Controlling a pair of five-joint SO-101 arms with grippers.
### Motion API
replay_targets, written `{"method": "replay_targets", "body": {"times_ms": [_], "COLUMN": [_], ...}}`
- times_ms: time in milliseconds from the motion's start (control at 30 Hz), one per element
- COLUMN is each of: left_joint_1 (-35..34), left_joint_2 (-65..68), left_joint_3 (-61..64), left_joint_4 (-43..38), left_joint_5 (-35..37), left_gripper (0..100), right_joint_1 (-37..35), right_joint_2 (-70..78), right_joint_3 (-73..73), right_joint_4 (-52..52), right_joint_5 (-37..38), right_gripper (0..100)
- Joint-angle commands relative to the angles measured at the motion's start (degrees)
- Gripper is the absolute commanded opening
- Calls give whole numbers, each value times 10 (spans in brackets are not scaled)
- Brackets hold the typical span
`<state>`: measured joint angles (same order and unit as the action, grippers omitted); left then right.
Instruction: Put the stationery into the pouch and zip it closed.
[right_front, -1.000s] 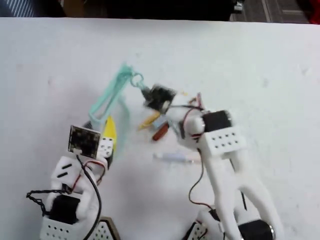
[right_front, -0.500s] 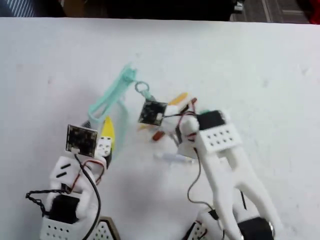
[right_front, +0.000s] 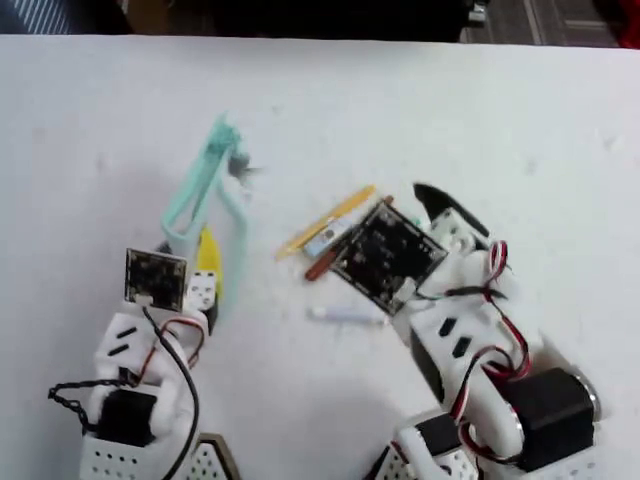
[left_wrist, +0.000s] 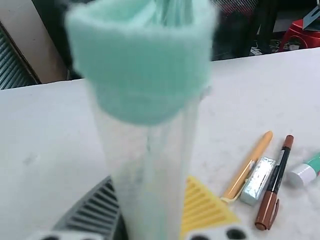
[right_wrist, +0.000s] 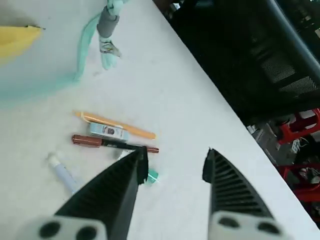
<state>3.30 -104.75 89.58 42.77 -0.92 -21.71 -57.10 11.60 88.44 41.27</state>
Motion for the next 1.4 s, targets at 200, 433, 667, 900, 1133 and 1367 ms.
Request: {"method": "replay_targets", "body": {"times_ms": [200, 433, 667, 900, 1133, 1367], "left_joint_1": [-16, -16, -16, -13, -12, -12], "left_joint_2": [0, 0, 0, 0, 0, 0], "left_joint_3": [-24, -21, -21, -20, -20, -20], "left_joint_4": [6, 6, 6, 6, 6, 6], "left_joint_5": [4, 4, 4, 4, 4, 4], "left_gripper": [23, 23, 23, 23, 23, 23], "right_joint_1": [8, 10, 8, 7, 7, -2], "right_joint_2": [88, 195, 317, 401, 453, 453], "right_joint_3": [285, 432, 427, 427, 409, 409], "right_joint_4": [-26, -215, -295, -353, -371, -369], "right_joint_5": [193, 215, 214, 215, 215, 215], "right_gripper": [176, 178, 179, 177, 114, 39]}}
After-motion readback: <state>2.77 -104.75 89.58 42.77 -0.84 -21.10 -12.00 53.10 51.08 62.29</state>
